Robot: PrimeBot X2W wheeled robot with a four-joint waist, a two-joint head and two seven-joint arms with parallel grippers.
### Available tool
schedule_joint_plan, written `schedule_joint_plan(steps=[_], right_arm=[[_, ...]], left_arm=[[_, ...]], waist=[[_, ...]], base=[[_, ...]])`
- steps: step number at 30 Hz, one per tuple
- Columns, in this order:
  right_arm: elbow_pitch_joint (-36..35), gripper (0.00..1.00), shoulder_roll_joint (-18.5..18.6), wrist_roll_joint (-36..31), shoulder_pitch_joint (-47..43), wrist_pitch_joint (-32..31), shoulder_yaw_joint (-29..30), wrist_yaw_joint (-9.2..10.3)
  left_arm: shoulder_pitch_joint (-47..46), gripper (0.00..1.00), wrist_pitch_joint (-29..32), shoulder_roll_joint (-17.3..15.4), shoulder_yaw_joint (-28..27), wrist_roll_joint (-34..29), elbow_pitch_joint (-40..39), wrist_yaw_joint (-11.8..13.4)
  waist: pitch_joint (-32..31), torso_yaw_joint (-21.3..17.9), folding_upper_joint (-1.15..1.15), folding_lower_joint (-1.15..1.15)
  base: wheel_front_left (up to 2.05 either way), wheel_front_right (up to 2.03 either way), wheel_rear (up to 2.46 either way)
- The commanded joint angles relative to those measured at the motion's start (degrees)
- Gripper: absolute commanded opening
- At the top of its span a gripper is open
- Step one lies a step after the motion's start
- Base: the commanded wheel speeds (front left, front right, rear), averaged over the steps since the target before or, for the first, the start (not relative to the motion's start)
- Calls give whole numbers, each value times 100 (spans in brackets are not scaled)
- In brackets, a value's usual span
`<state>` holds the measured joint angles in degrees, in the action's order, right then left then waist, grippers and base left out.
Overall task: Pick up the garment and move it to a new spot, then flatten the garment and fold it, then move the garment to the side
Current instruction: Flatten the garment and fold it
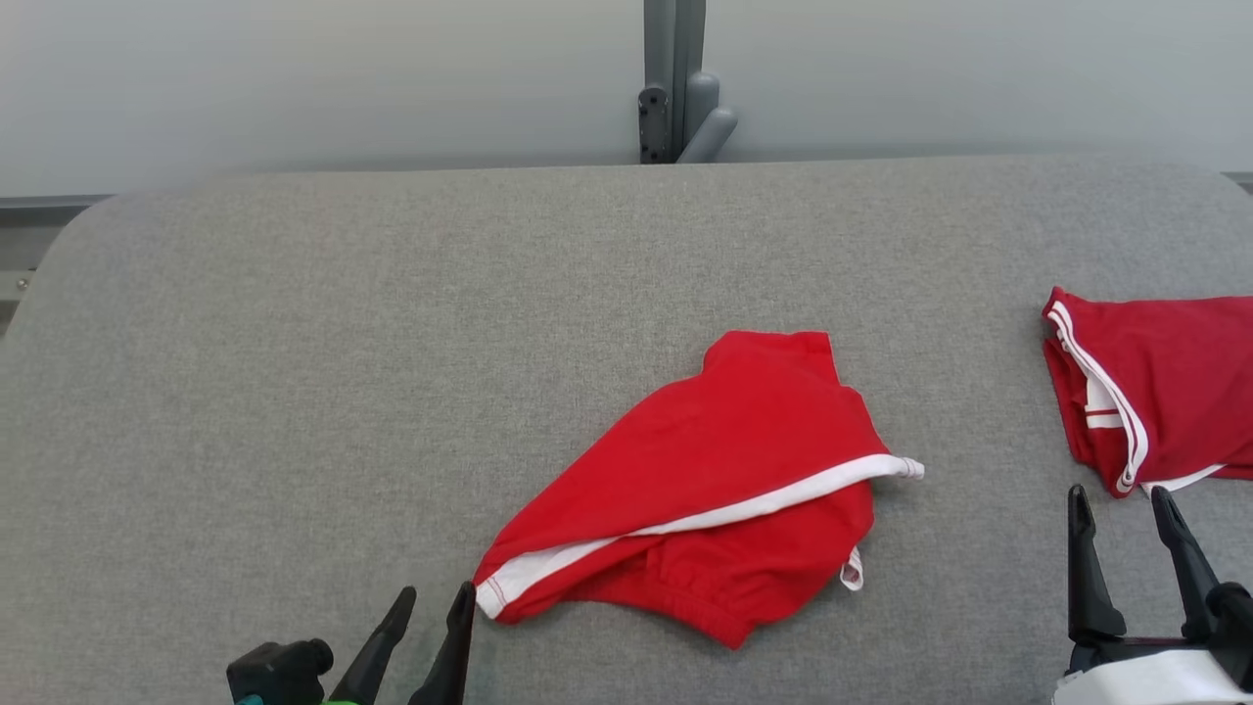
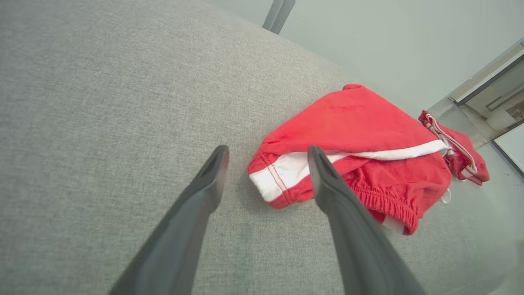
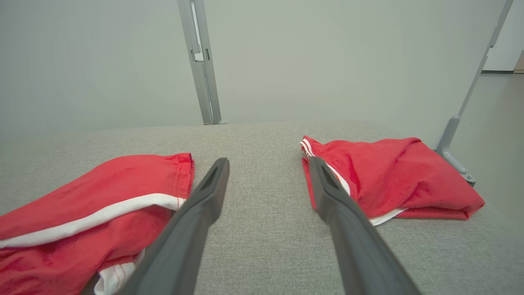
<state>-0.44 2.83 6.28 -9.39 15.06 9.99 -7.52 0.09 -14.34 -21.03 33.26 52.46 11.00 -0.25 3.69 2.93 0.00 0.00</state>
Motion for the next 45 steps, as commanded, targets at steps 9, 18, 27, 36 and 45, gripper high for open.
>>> schedule_joint_plan(steps=[9,18,27,36,45], right_arm=[[6,100,15,52,-364,14,105,6],[165,100,15,107,-360,14,18,6],[195,100,15,122,-408,14,-60,6],[125,100,15,38,-233,14,-226,6],[784,100,553,-316,367,13,-923,6]], left_arm=[[697,100,-77,378,-879,-1051,-450,433],[1195,100,-80,842,-1755,-2051,-327,-6],[1312,100,-81,1238,-2283,-2522,-67,-439],[1229,100,-81,1460,-2421,-2598,76,-631],[788,100,838,1477,-2098,-2374,198,-609]], waist=[[-596,170,0,0],[-795,176,0,0],[-834,139,0,0],[-761,95,0,0],[-460,156,0,0]], base=[[0,0,0],[0,0,0],[0,0,0],[0,0,0],[0,0,0]])
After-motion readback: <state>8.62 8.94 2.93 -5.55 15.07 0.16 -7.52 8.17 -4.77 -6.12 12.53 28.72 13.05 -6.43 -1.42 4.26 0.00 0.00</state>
